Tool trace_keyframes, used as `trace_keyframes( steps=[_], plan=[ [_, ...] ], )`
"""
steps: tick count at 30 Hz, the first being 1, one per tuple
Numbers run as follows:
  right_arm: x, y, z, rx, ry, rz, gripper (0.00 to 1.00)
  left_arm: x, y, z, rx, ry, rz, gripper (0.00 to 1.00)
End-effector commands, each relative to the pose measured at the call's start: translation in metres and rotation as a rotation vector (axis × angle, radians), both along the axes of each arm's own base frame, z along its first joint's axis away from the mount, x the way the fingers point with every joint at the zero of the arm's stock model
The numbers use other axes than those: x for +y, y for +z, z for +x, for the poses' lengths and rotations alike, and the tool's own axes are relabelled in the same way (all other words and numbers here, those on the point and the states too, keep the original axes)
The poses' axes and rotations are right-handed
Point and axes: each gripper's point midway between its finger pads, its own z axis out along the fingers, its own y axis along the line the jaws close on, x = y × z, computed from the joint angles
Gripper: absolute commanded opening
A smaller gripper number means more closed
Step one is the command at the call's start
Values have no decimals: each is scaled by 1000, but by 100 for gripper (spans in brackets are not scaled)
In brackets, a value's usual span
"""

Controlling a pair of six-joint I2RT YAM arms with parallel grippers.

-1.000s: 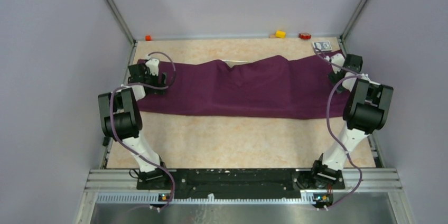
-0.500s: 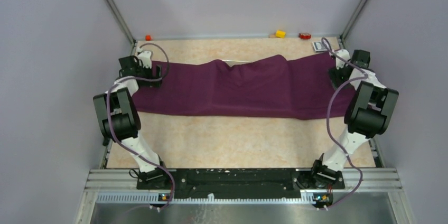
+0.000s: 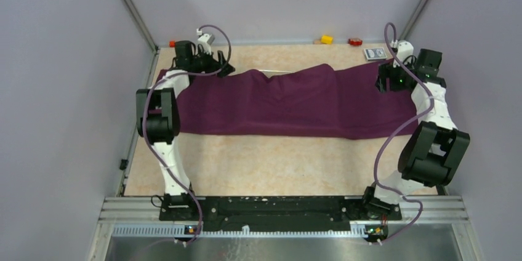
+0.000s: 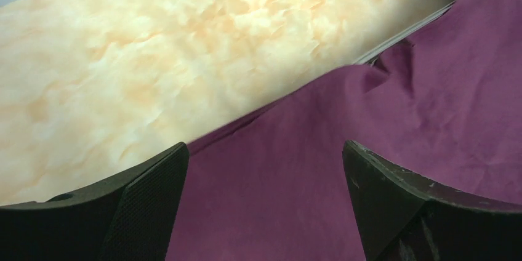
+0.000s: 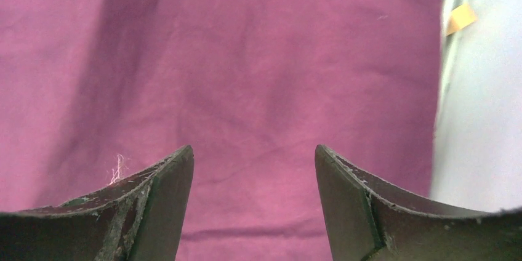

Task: Open and lay out the surgical kit
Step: Open the surgical kit at the center of the board.

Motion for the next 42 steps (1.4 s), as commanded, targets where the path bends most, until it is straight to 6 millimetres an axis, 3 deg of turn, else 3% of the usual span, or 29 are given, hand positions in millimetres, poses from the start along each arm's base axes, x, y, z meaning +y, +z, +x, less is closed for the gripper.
trace_keyframes(
  steps=[1, 7, 11, 21, 38, 42],
  plan=[
    [31, 11, -22, 2, 58, 96, 71, -32, 14, 19, 24, -116, -169, 99],
    [35, 5, -36, 28, 58, 91, 71, -58, 2, 25, 76, -211, -244, 99],
    [39, -1, -41, 45, 63, 102, 71, -86, -8, 21, 104, -289, -280, 99],
    [40, -15, -46, 73, 64, 107, 71, -110, -19, 8, 166, -385, -321, 98],
    [39, -24, -48, 92, 72, 101, 71, -112, -3, -11, 188, -420, -346, 46],
    [39, -26, -49, 97, 74, 98, 71, -111, 1, -11, 181, -414, -342, 43]
  ],
)
